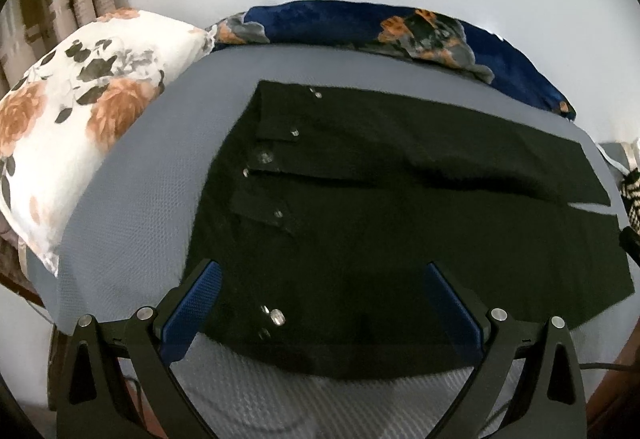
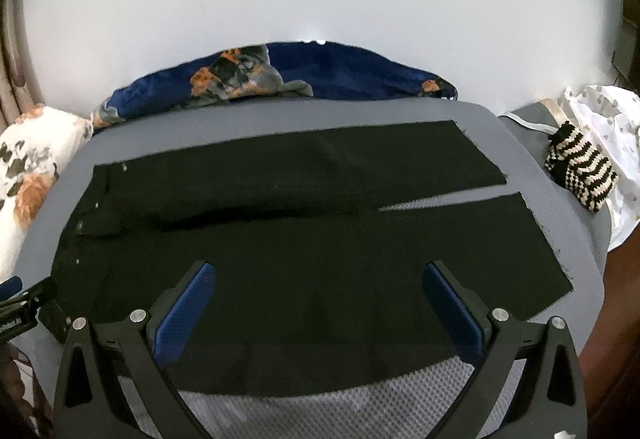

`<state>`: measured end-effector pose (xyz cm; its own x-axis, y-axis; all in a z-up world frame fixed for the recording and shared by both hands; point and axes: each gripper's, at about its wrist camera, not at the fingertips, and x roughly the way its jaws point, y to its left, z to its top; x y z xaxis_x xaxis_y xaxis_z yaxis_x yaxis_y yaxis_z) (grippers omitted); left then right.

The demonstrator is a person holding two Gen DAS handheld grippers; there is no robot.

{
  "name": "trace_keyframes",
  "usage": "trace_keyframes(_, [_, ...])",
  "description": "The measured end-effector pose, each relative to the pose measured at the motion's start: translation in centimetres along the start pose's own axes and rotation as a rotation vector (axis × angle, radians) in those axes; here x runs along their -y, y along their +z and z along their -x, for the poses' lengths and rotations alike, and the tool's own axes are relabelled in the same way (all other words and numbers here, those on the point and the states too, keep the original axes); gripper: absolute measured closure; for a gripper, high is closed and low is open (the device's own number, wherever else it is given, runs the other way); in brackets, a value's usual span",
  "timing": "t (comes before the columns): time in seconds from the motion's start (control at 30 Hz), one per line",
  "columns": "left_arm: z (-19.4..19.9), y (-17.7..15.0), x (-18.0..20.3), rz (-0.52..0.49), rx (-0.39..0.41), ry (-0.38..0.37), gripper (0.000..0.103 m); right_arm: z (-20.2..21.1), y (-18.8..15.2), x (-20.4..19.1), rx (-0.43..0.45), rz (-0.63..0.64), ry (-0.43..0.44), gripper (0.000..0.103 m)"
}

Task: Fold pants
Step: 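Lower both grippers onto the trouser waistband and grasp it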

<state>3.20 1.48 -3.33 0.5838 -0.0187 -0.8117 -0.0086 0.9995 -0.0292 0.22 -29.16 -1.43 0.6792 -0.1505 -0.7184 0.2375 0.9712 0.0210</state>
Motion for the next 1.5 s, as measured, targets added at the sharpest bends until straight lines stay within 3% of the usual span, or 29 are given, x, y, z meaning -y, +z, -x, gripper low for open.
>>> trace_keyframes(0.3, [-2.8, 5.5, -5.6, 0.127, 0.021, -0.052, 0.003, -2.6, 4.3, 1.1, -0.002, -0.061, 0.086, 0.0])
trace_keyframes(0.43, [-4.8, 8.3, -7.7, 0.151, 0.026, -0.045, 0.005, -3.5, 6.5, 0.2, 0.054, -0.022, 0.16, 0.0])
trace_keyframes(0.6, [-7.8, 11.3, -9.5, 0.171, 0.009, -0.066, 0.015, -6.1, 9.0, -2.6, 0.053, 0.103, 0.132, 0.0])
trace_keyframes(1.03, [-19.4, 15.8, -12.5, 0.255, -0.175, -0.318, 0.056, -14.0, 11.4, -6.8, -0.085, 0.112, 0.201, 0.0])
trace_keyframes(1.33, [-23.1, 17.6, -12.6, 0.221, -0.145, -0.47, 0.059, -17.7, 11.7, -8.4, -0.155, 0.083, 0.218, 0.0])
trace_keyframes(1.5, [-24.2, 18.7, -12.6, 0.23, -0.165, -0.535, 0.08, -19.2, 12.0, -9.4, -0.17, 0.098, 0.213, 0.0])
